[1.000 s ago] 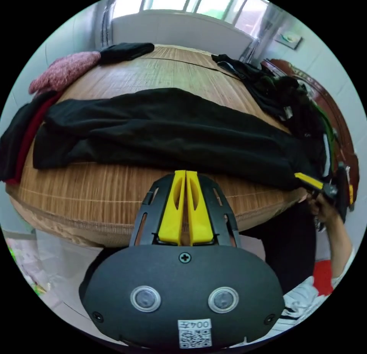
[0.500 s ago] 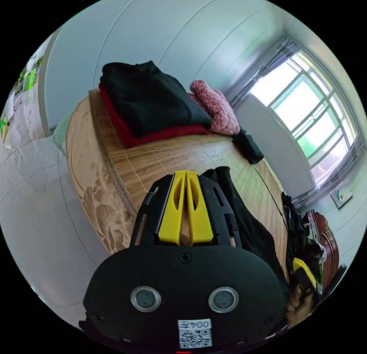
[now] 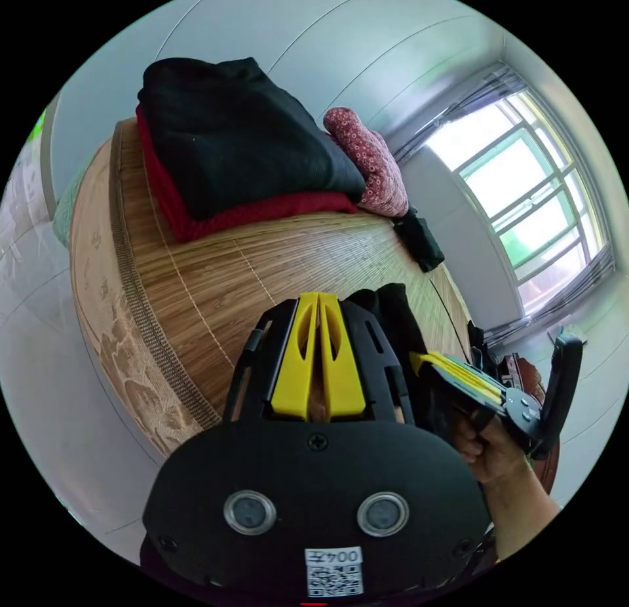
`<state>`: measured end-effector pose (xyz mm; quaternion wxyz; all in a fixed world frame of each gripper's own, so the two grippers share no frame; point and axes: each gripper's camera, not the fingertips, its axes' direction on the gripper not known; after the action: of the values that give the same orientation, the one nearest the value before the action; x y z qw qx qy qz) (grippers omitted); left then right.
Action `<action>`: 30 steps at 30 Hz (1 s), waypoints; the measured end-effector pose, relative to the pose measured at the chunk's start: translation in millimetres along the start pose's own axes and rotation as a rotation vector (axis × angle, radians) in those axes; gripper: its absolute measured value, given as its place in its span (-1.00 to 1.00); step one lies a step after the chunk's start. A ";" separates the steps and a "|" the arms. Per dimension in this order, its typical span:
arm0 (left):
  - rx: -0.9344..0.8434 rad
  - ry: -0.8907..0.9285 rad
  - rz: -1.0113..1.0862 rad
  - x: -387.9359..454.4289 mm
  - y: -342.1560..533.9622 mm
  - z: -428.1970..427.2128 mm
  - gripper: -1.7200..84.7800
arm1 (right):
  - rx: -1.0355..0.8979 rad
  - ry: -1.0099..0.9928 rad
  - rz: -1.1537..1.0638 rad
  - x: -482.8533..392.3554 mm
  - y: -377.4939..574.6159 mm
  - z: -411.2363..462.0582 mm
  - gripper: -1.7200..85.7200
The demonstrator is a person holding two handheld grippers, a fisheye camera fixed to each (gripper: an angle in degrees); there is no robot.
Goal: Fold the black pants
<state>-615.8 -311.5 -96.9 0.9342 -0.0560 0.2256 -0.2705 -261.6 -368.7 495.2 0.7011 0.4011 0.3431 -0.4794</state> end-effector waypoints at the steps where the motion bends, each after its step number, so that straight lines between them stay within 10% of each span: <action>1: -0.008 0.010 -0.006 11.5 -10.5 -3.2 -0.96 | 0.002 -0.012 0.033 11.8 2.6 3.2 -0.90; 16: 0.027 -0.027 0.000 181.1 -102.2 -67.7 -0.96 | 0.499 -0.402 0.819 199.7 146.9 -57.7 -0.92; 30: 0.010 -0.015 -0.082 275.1 -162.3 -91.5 -0.96 | 0.523 0.337 1.432 258.5 445.8 -88.0 -0.83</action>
<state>-528.3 -593.5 -249.4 0.9243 -0.0625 0.2147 -0.3093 231.1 -295.4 336.5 0.6610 0.7444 -0.0215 0.0921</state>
